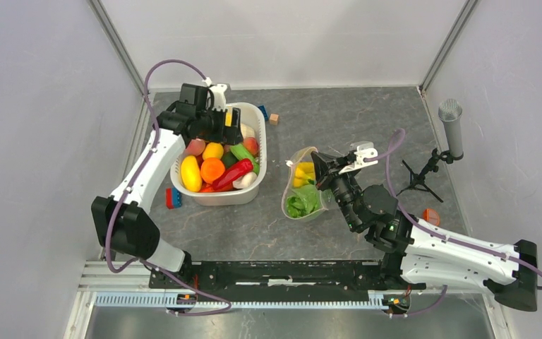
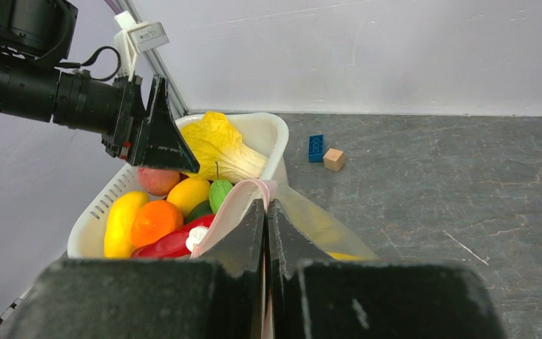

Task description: Place the food in the zip-top bag and seal the zipper

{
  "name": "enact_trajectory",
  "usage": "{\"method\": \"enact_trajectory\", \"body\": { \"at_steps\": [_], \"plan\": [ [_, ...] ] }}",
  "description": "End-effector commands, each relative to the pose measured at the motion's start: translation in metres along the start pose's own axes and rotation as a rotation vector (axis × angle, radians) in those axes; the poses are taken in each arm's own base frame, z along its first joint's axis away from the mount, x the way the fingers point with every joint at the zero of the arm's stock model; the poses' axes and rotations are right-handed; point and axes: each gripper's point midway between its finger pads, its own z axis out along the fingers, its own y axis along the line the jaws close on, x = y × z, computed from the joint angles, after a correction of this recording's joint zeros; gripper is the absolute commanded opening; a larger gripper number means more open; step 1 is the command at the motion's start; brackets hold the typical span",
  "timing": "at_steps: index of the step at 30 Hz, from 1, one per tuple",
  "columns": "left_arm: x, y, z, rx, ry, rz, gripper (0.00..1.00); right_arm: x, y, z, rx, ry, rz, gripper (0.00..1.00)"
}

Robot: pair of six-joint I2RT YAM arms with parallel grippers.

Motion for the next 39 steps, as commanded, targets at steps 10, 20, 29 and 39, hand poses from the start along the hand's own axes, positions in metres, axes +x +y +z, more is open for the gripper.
{"method": "enact_trajectory", "body": {
  "at_steps": [10, 20, 29, 39],
  "plan": [
    [0.071, -0.049, -0.019, 0.21, 0.255, 0.316, 0.91, -0.015, 0.01, 0.007, -0.01, -0.026, 0.019, 0.06],
    [0.098, -0.036, 0.009, 0.117, 0.387, 0.41, 0.83, -0.011, 0.016, 0.007, -0.036, -0.015, 0.04, 0.06],
    [0.108, -0.046, 0.017, 0.155, 0.445, 0.376, 0.64, -0.009, 0.013, 0.004, -0.034, -0.013, 0.052, 0.07],
    [0.036, -0.06, -0.043, 0.124, 0.1, 0.379, 0.34, -0.01, 0.008, 0.002, -0.018, -0.018, 0.059, 0.07]
  ]
}}
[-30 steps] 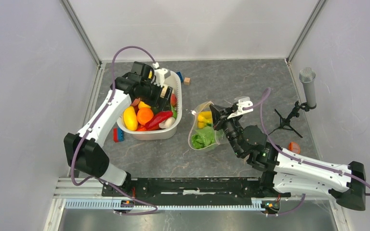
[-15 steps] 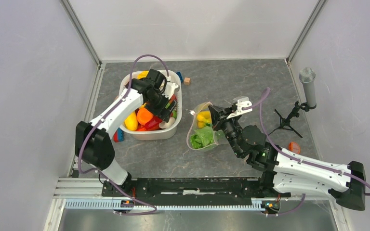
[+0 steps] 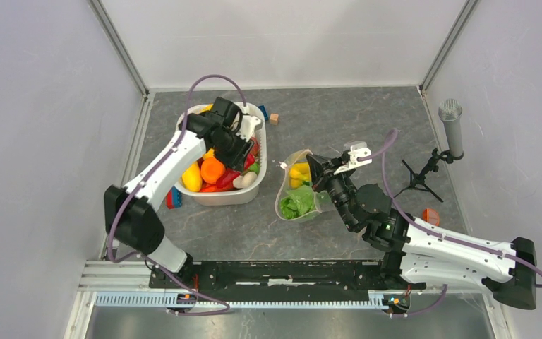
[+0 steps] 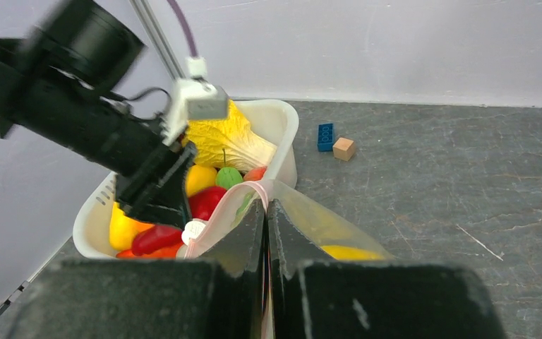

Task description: Place the food in the zip-top bag and seal the zipper

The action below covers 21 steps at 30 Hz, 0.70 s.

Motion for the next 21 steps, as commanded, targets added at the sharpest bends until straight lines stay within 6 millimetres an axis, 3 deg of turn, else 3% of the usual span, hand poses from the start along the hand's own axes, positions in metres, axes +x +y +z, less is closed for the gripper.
{"method": "enact_trajectory", "body": {
  "at_steps": [1, 6, 12, 15, 18, 21],
  "plan": [
    [-0.048, -0.005, -0.081, -0.075, -0.346, 0.021, 0.34, -0.023, 0.0, -0.001, 0.008, -0.054, 0.059, 0.07],
    [-0.07, -0.022, -0.144, -0.064, -0.639, 0.025, 0.35, -0.021, 0.003, 0.001, 0.003, -0.051, 0.063, 0.07],
    [-0.091, -0.087, -0.214, 0.241, -1.09, 0.041, 0.35, -0.019, 0.008, 0.004, -0.008, -0.047, 0.079, 0.07],
    [-0.093, -0.114, -0.244, 0.419, -1.273, 0.05, 0.37, -0.021, 0.011, 0.005, -0.015, -0.051, 0.092, 0.07],
    [-0.089, -0.135, -0.253, 0.559, -1.261, 0.084, 0.35, -0.025, 0.013, 0.005, -0.022, -0.056, 0.106, 0.07],
    [-0.084, -0.147, -0.265, 0.653, -1.357, 0.084, 0.36, -0.026, 0.014, 0.006, -0.02, -0.066, 0.127, 0.07]
  ]
}}
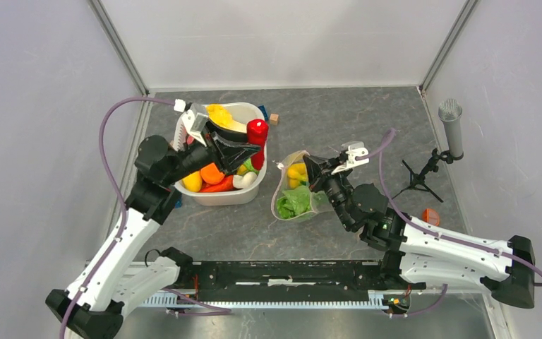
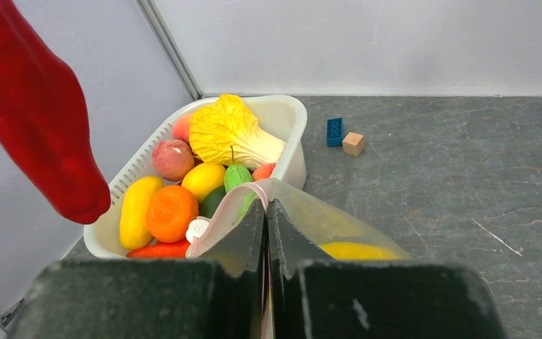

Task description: Place the food in the zip-top bag and seal the zipper

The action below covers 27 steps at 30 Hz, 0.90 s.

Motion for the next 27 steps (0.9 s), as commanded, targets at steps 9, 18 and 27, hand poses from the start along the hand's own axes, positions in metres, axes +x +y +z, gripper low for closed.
{"method": "enact_trajectory", "body": {
  "at_steps": [9, 18, 27],
  "plan": [
    [-0.029, -0.089, 0.013, 0.388, -0.298, -0.018, 0.37, -0.045, 0.029, 0.005, -0.082, -0.088, 0.185, 0.06],
    [-0.002, -0.085, 0.035, 0.362, -0.292, 0.04, 0.36, -0.061, 0.029, 0.0, -0.087, -0.11, 0.249, 0.06],
    [0.026, -0.074, 0.048, 0.276, -0.296, 0.131, 0.36, -0.074, 0.028, -0.004, -0.087, -0.133, 0.321, 0.06]
  ]
}}
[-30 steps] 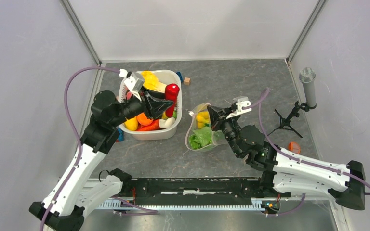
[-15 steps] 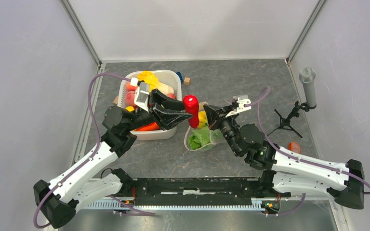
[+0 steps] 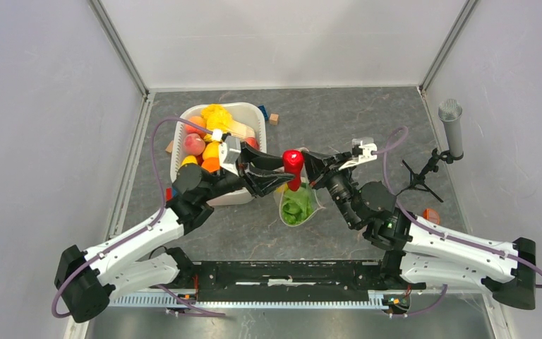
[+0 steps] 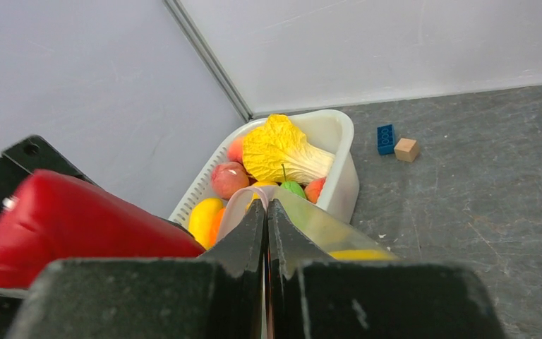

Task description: Place the food in the zip-top bag and seal the zipper

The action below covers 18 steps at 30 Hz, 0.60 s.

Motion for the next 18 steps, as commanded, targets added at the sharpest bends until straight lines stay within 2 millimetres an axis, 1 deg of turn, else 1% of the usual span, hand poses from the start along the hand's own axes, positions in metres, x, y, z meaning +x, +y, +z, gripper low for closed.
{"method": "enact_trajectory", "body": {
  "at_steps": [1, 3, 6, 7, 10, 12, 15, 18],
  "plan": [
    [-0.014, 0.009, 0.005, -0.054, -0.067, 0.163, 0.36, -0.048, 0.019, 0.0, -0.04, -0.096, 0.135, 0.06],
    [-0.009, 0.013, 0.008, -0.091, -0.037, 0.208, 0.36, -0.047, 0.021, 0.0, -0.047, -0.088, 0.141, 0.05],
    [0.0, 0.026, 0.008, -0.187, 0.014, 0.283, 0.36, -0.046, 0.025, 0.0, -0.062, -0.08, 0.151, 0.04],
    [0.001, 0.03, 0.006, -0.21, 0.017, 0.302, 0.36, -0.046, 0.025, 0.001, -0.059, -0.076, 0.149, 0.04],
    [-0.004, 0.04, 0.003, -0.267, 0.007, 0.363, 0.37, -0.042, 0.02, 0.002, -0.03, -0.06, 0.136, 0.03],
    [-0.006, 0.043, 0.005, -0.276, 0.004, 0.385, 0.41, -0.038, 0.018, 0.002, -0.018, -0.049, 0.13, 0.03],
    [-0.001, 0.047, 0.012, -0.275, -0.015, 0.391, 0.42, -0.036, 0.019, 0.003, -0.02, -0.045, 0.136, 0.03],
    [0.01, 0.052, 0.016, -0.277, 0.003, 0.381, 0.5, -0.038, 0.018, 0.002, -0.021, -0.05, 0.143, 0.03]
  ]
}}
